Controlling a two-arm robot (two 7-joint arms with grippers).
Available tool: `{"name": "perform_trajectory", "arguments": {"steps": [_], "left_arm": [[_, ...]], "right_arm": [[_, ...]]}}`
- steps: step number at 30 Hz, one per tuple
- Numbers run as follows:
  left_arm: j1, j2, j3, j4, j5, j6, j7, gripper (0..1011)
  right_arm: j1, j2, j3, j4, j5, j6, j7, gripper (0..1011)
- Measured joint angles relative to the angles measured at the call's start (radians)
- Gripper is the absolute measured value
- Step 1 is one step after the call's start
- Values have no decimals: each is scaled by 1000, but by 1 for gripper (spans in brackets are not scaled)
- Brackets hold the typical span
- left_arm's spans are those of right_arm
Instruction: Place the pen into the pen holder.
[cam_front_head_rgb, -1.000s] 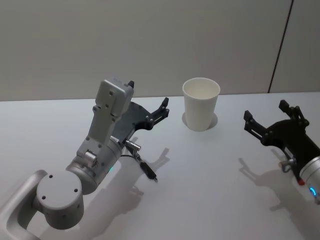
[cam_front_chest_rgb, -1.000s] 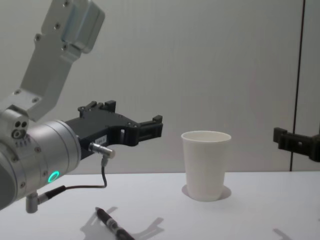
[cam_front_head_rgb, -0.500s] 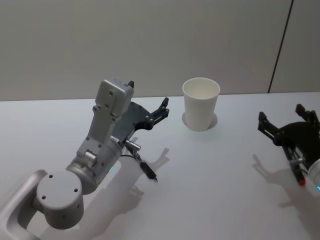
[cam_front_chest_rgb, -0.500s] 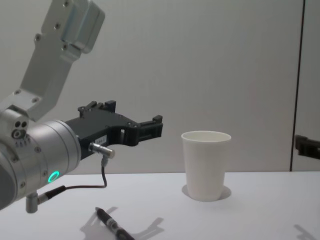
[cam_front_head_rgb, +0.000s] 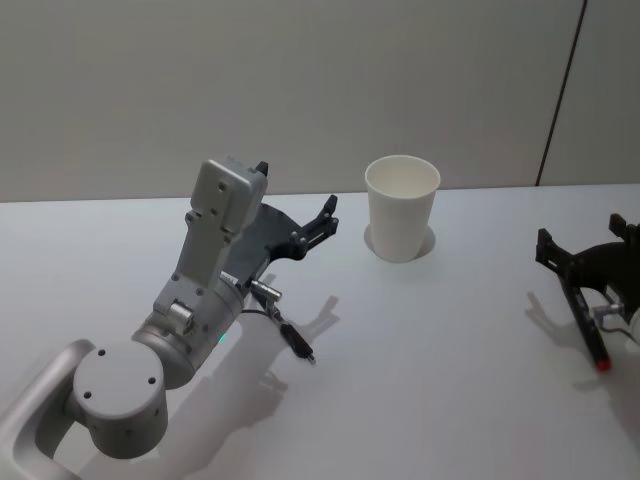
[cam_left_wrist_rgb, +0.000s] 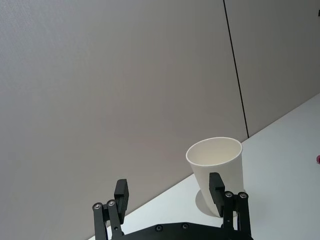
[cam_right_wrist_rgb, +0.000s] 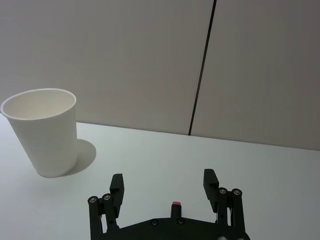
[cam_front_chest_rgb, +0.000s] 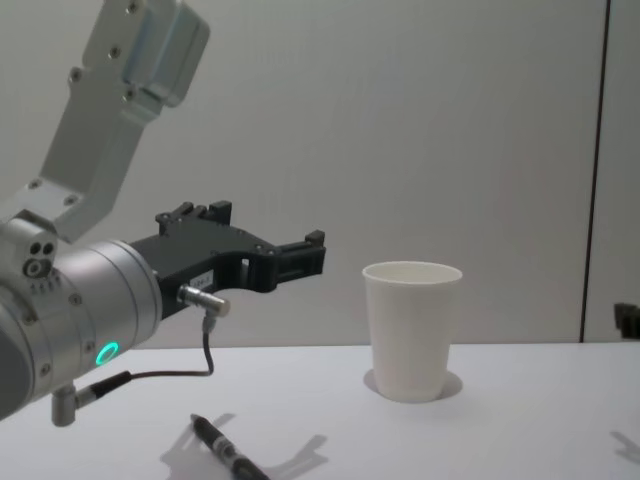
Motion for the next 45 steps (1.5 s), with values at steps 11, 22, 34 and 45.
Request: {"name": "perform_trajectory", "arguments": {"steps": [11, 22, 34, 45], "left_arm": [[0, 0, 0, 0, 0, 0, 0, 1001], [0, 0, 0, 0, 0, 0, 0, 1001], [0, 0, 0, 0, 0, 0, 0, 1001], [0, 0, 0, 0, 0, 0, 0, 1001]], "right_arm": [[90, -2, 12, 99, -8, 86, 114, 1002], [122, 1, 24, 136, 17, 154, 167, 1002], [96, 28, 53, 106, 61, 235, 174, 1002], [60, 41, 70, 93, 96, 269, 164, 1002]]}}
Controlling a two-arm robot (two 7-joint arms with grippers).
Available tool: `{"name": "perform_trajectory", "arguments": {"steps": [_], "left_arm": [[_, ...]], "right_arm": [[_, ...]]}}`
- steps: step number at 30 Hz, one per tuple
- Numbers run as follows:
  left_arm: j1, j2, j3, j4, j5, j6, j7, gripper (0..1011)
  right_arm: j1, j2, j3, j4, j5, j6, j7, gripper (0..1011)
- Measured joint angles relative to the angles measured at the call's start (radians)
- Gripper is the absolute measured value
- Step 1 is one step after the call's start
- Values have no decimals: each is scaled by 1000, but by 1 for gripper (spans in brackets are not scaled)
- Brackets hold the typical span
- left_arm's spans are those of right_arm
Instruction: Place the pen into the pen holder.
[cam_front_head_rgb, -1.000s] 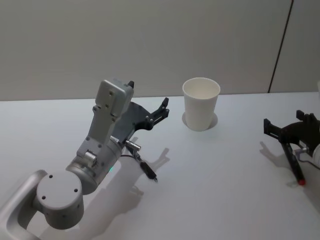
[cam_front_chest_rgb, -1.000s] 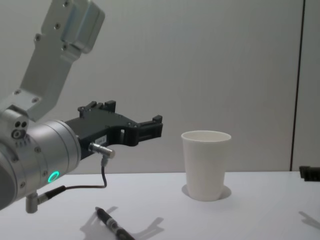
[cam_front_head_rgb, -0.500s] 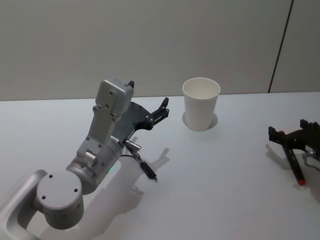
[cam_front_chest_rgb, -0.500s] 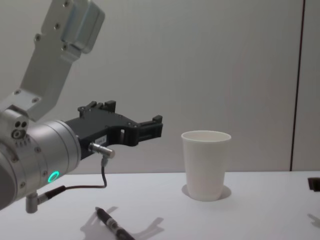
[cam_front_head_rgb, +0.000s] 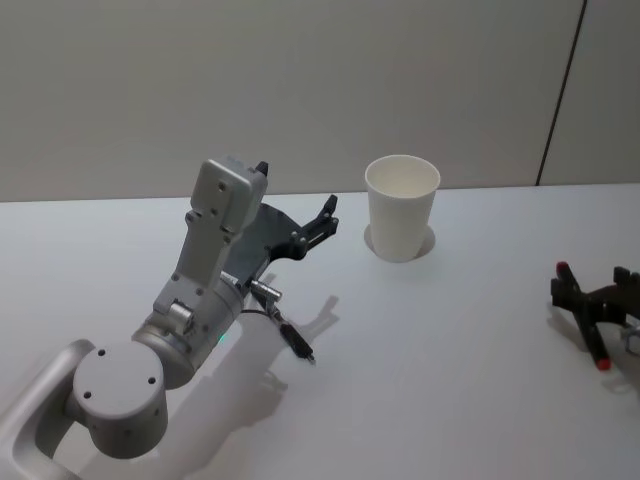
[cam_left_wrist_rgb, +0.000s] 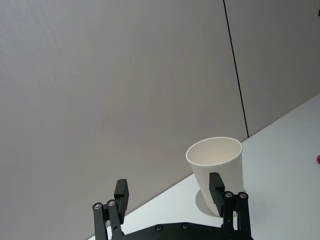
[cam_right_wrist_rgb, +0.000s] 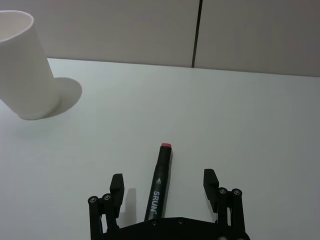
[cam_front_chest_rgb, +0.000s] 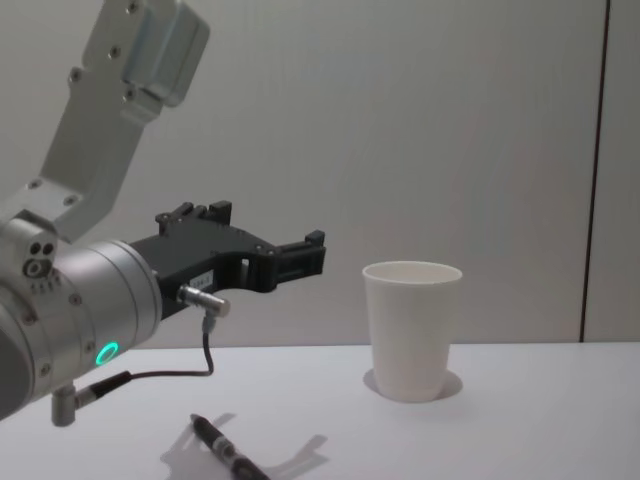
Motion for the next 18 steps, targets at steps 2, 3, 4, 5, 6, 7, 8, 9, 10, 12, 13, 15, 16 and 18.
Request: {"name": "perform_trajectory", "arguments": {"steps": [2, 3, 4, 5, 6, 7, 8, 9, 10, 12, 13, 15, 16, 18], "left_arm": [[0, 0, 0, 0, 0, 0, 0, 1001], [0, 0, 0, 0, 0, 0, 0, 1001], [0, 0, 0, 0, 0, 0, 0, 1001], [0, 0, 0, 0, 0, 0, 0, 1001], [0, 0, 0, 0, 0, 0, 0, 1001], [0, 0, 0, 0, 0, 0, 0, 1001], [0, 0, 0, 0, 0, 0, 0, 1001], [0, 0, 0, 0, 0, 0, 0, 1001], [0, 0, 0, 0, 0, 0, 0, 1001], [0, 0, 0, 0, 0, 0, 0, 1001], [0, 0, 0, 0, 0, 0, 0, 1001], [0, 0, 0, 0, 0, 0, 0, 1001], [0, 0, 0, 0, 0, 0, 0, 1001], [0, 0, 0, 0, 0, 0, 0, 1001]], "right_arm": [[-5, 0, 1, 1, 4, 4, -2, 1002], [-6, 0, 1, 2, 5, 5, -2, 1002], [-8, 0, 1, 3, 6, 6, -3, 1002], [-10, -1, 1, 7, 7, 8, -3, 1002], [-10, -2, 1, 9, 7, 9, -4, 1002], [-11, -3, 0, 11, 8, 9, -4, 1002], [-12, -3, 0, 13, 8, 10, -4, 1002], [-12, -5, -2, 17, 8, 10, -4, 1002], [-13, -6, -3, 19, 8, 11, -4, 1002], [-13, -9, -5, 25, 8, 11, -4, 1002], [-13, -10, -6, 27, 8, 11, -4, 1002], [-13, -11, -7, 29, 7, 11, -4, 1002], [-13, -13, -8, 32, 6, 9, -3, 1002], [-13, -14, -8, 34, 5, 8, -3, 1002]]}}
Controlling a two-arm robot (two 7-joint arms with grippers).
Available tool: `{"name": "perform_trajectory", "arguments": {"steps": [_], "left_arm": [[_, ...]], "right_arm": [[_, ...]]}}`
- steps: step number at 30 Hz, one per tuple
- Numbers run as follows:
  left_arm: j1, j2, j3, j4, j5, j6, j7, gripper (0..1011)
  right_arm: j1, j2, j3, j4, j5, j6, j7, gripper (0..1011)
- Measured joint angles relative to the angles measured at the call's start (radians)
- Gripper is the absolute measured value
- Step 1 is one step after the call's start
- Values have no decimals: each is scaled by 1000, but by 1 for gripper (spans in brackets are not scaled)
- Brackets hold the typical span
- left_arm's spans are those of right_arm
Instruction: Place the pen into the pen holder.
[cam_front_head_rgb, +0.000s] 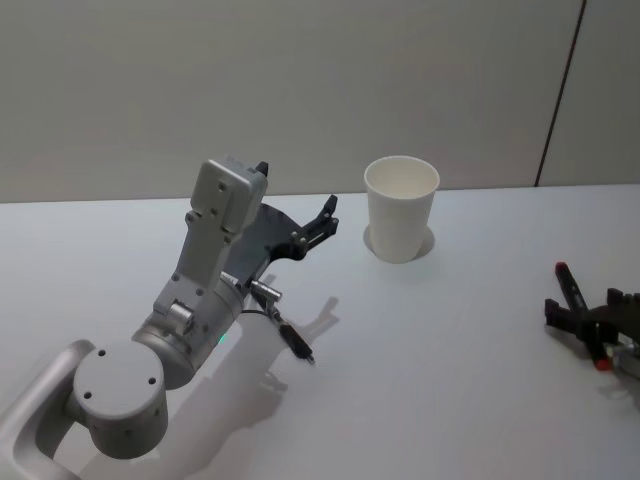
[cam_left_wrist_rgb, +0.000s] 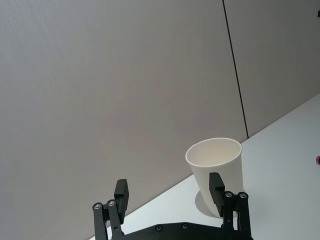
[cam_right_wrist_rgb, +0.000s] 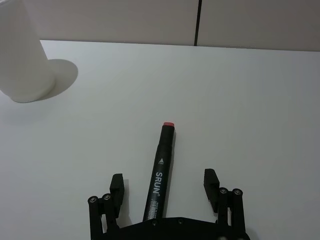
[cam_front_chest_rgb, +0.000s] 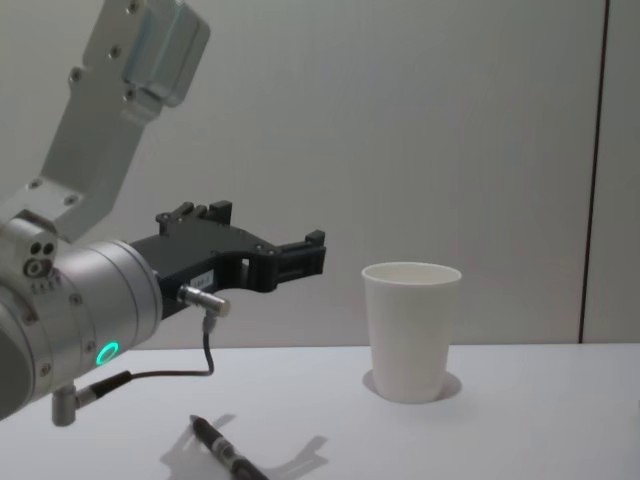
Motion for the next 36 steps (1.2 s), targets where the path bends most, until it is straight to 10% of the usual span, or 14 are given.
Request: {"name": "perform_trajectory", "arguments": {"steps": [36], "left_arm": [[0, 0, 0, 0, 0, 0, 0, 1001]], "right_arm": [[1, -8, -6, 16, -5, -2, 3, 781]]}}
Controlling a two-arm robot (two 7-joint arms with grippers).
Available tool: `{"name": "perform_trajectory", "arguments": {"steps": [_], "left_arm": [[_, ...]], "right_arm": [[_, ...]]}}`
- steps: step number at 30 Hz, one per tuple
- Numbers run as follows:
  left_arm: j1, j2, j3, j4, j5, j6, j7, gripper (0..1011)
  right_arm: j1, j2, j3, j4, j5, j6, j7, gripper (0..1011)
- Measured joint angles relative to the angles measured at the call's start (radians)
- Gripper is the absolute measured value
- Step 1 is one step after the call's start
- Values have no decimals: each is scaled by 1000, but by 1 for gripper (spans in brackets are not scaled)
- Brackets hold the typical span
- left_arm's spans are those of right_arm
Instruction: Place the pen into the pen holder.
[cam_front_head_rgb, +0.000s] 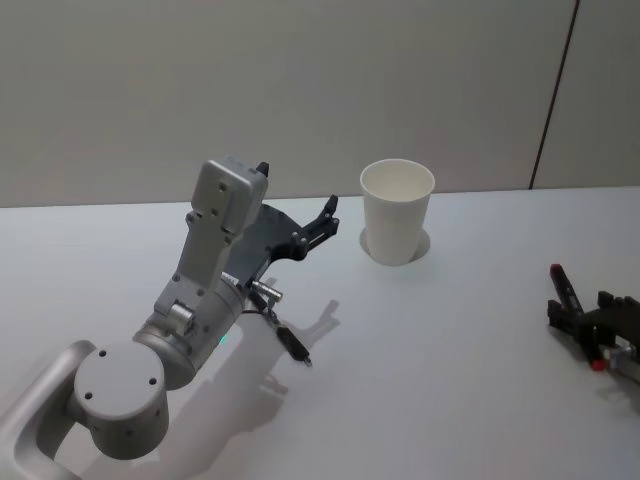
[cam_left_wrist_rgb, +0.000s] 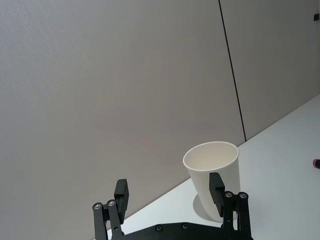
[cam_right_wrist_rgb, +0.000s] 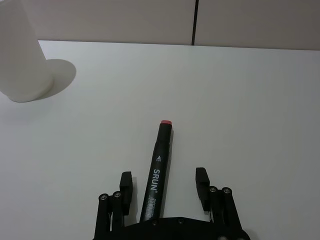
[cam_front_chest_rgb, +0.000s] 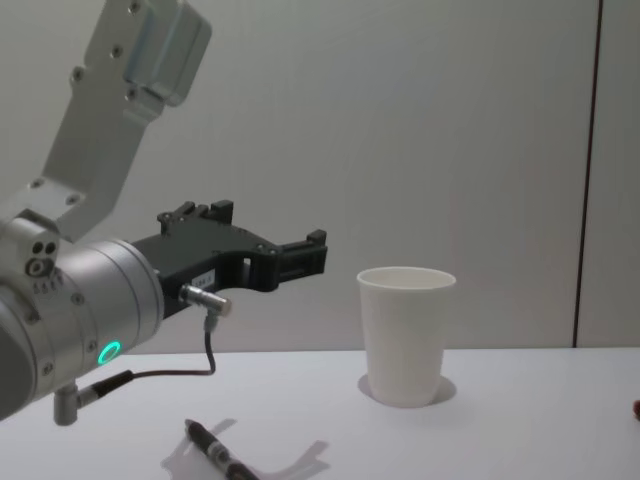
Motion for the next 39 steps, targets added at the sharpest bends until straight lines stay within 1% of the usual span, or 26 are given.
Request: {"name": "perform_trajectory", "arguments": {"steps": [12, 39], "left_arm": [[0, 0, 0, 0, 0, 0, 0, 1001], [0, 0, 0, 0, 0, 0, 0, 1001]], "right_arm": [[-1, -1, -1, 1, 0, 0, 1, 714], [-1, -1, -1, 2, 0, 1, 1, 525]]}}
